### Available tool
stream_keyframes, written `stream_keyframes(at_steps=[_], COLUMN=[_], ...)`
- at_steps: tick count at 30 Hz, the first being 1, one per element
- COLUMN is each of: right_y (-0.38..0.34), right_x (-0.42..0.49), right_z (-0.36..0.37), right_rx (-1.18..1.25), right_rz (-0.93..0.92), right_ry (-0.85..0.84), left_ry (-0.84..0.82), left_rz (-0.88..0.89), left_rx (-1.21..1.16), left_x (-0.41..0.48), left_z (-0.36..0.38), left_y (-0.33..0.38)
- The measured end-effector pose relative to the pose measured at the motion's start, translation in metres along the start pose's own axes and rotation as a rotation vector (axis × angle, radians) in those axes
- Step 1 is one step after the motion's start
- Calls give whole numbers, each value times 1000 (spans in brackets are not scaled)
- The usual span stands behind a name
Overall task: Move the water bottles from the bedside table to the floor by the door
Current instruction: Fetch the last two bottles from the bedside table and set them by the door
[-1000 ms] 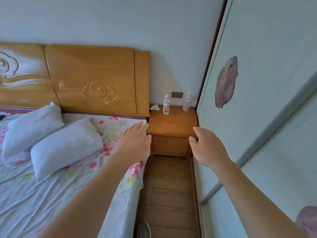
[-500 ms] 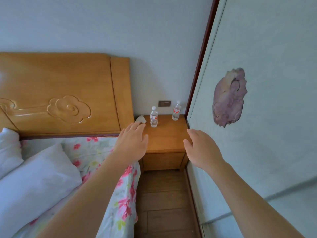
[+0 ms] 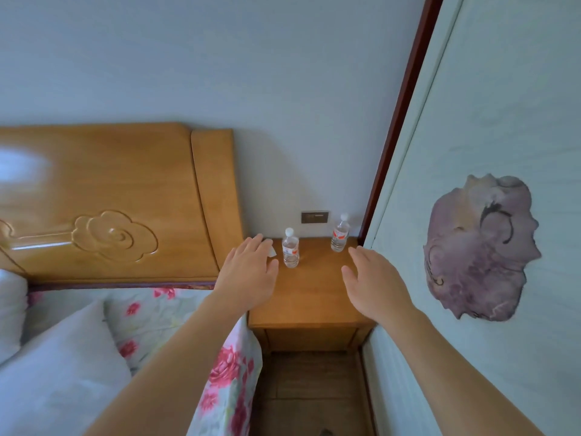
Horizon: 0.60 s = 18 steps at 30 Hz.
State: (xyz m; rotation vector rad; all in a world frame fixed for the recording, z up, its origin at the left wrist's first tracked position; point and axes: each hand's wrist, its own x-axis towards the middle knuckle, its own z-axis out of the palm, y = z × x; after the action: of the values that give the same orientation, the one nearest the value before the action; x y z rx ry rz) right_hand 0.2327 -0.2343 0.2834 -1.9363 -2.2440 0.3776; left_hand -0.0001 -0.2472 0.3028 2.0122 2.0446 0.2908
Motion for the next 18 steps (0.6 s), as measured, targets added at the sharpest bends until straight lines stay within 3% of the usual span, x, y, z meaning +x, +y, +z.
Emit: stream_keyframes(at_steps=[18], right_y=[7], right_x=[202], right_z=[35], right_rx=[30], right_rz=[23], right_ry=[-53], left_ry=[-32], left_rz=[-26], left_rx=[-101], left_x=[197], left_z=[32], left_y=[-41])
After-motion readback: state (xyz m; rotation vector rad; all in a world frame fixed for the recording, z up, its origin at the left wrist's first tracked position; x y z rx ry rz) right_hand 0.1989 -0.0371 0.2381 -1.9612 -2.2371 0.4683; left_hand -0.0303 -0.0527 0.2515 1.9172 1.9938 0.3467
